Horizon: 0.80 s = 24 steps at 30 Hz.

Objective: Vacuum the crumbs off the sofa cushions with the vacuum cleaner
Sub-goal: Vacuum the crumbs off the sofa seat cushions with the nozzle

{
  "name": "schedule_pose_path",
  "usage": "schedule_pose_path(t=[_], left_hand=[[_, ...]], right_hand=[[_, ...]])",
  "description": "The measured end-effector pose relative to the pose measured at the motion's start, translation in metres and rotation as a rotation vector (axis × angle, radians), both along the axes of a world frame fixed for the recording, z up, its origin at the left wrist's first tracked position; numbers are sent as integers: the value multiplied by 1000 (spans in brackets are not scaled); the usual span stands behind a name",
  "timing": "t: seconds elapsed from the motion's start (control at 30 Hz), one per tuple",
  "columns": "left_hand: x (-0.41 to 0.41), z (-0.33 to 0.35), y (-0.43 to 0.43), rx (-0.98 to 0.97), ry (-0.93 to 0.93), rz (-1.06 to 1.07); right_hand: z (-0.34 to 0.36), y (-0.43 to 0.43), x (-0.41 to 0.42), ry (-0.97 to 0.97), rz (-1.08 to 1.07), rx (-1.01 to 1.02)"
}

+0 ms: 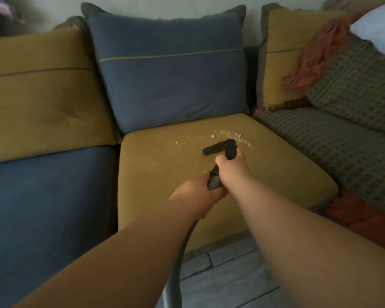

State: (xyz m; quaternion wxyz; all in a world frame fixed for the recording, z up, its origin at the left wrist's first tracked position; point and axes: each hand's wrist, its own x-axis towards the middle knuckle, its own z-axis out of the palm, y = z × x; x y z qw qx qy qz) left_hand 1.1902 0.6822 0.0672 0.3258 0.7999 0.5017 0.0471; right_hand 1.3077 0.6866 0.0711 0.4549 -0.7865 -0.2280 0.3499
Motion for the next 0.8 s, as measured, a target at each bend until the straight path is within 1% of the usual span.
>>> schedule_pose_path(t=[0.13,0.33,0.6,0.8], left_hand=[[35,-3,-14,-19,-45,-91],[78,1,-29,-11,-57,-193],[110,-3,-45,6,-75,-246],[126,-3,-46,2,-39,-259]], right_hand=[[-4,-25,34,-13,-108,11],[-1,-54,78,-3,-206,25],[-3,-75,109,14,-252,24],[-8,-75,124,34,-274,43]])
